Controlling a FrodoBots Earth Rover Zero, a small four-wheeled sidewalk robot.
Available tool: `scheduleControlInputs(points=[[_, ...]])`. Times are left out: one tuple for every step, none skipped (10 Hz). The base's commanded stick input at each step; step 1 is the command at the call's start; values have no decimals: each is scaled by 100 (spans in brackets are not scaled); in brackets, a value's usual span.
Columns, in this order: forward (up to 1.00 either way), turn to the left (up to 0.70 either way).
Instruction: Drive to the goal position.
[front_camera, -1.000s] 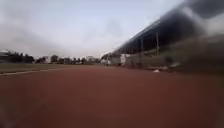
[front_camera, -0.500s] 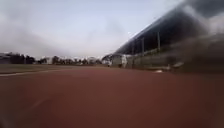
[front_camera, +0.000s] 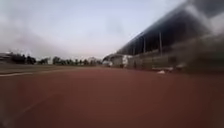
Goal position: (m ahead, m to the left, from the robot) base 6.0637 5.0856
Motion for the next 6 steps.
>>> scheduleControlInputs(points=[[70,0],[70,0],[70,0],[70,0],[70,0],[70,0]])
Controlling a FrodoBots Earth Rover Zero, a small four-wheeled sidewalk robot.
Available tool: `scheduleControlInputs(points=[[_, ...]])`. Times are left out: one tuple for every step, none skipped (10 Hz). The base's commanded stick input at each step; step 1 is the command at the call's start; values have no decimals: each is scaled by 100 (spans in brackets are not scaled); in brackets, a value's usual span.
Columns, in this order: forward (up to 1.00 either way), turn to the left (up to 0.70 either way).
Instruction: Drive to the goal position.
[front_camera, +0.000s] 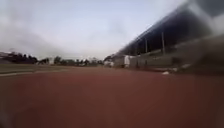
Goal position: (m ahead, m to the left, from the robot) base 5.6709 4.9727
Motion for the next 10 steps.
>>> scheduleControlInputs(points=[[70,0],[70,0],[70,0],[70,0],[70,0],[70,0],[70,0],[70,0],[70,0],[70,0]])
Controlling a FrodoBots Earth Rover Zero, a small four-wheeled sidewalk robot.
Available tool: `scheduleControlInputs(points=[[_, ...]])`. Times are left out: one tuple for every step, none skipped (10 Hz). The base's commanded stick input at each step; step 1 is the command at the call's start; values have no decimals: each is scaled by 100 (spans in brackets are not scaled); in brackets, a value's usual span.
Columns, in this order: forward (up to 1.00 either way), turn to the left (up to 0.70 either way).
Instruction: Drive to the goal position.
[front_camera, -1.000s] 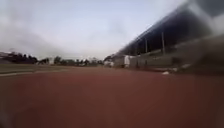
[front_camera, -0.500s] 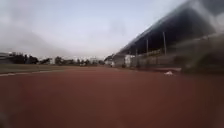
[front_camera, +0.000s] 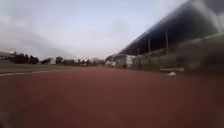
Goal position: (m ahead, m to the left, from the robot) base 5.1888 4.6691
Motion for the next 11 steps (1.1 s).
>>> scheduleControlInputs(points=[[70,0],[70,0],[70,0],[70,0],[70,-7],[70,-15],[70,-19],[70,-16],[70,-11],[70,-5],[70,0]])
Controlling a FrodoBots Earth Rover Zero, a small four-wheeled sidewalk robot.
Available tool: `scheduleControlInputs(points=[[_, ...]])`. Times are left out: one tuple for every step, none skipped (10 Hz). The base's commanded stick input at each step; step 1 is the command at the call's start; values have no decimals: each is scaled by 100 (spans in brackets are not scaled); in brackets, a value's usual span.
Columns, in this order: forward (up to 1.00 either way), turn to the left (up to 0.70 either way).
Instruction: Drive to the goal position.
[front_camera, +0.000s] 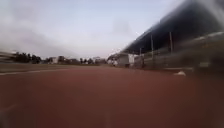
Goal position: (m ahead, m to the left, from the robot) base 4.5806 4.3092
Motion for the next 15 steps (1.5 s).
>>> scheduleControlInputs(points=[[70,0],[70,0],[70,0],[70,0],[70,0],[70,0],[70,0],[70,0],[70,0],[70,0],[70,35],[70,35],[70,34],[70,30],[70,26]])
